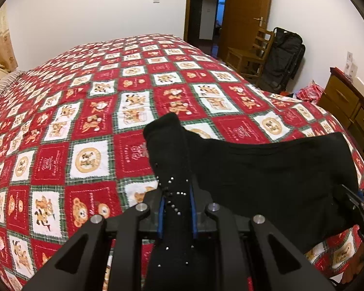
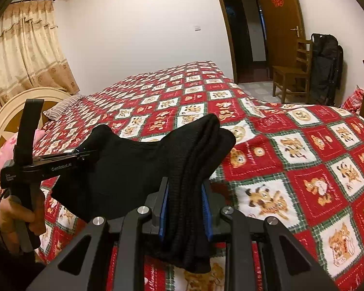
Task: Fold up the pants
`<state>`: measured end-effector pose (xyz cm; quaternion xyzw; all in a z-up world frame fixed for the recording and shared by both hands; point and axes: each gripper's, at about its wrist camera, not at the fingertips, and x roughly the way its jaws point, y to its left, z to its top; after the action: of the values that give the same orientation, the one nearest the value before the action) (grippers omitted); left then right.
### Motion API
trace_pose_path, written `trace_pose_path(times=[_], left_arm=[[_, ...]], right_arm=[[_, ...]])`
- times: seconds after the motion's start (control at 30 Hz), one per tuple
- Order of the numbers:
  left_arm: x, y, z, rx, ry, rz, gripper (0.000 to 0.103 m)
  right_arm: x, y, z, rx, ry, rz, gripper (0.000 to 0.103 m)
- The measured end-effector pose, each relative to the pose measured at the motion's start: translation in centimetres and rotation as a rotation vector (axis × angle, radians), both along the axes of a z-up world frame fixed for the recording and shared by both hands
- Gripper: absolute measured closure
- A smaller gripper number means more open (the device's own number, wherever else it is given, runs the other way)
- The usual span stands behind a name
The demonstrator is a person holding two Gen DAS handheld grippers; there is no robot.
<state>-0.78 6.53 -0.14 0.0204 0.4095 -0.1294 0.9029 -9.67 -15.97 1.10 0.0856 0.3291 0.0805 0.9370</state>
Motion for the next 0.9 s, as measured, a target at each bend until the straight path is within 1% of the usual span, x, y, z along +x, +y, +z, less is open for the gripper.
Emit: trace_pose_path(times=[0.27, 0.73, 0.9], left_arm=[[1.0, 1.5, 0.1, 0.028, -0.009, 0.034, 0.086], [3.4, 5.3, 1.0, 0.042, -0.032, 0.122, 0.086], [4.0, 6.7, 1.1, 0.058, -0.039, 0.155, 0.086]], right_arm=[[2.0, 1.7, 0.1, 0.007, 0.0, 0.032, 0.078], [5.9, 5.1, 0.0, 0.044, 0.011, 0.092, 0.078], [7.6, 6.7, -0.2, 0.053, 0.015, 0.117, 0.078]])
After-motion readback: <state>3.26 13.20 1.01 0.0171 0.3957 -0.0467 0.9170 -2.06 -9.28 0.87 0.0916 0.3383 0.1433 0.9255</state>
